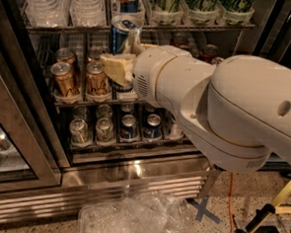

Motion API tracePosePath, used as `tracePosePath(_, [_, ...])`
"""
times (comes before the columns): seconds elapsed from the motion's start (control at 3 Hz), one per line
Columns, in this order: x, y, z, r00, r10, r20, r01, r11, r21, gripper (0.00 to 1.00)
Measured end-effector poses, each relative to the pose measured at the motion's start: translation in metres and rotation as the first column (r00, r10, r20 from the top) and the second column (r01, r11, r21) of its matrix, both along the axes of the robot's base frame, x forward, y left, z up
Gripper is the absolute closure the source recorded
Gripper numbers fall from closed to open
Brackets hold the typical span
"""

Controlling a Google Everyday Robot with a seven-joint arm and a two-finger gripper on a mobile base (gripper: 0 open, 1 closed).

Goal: Pick redbull can from top shelf of fridge

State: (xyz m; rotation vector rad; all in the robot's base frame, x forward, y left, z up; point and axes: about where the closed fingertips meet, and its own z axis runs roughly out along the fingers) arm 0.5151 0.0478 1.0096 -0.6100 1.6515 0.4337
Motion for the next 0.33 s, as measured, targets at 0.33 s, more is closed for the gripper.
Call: tracePosePath(0.33, [-0.0043, 0.0049, 0.0016, 0.9998, 0.022, 0.001, -0.022, 1.0, 0.002, 1.0])
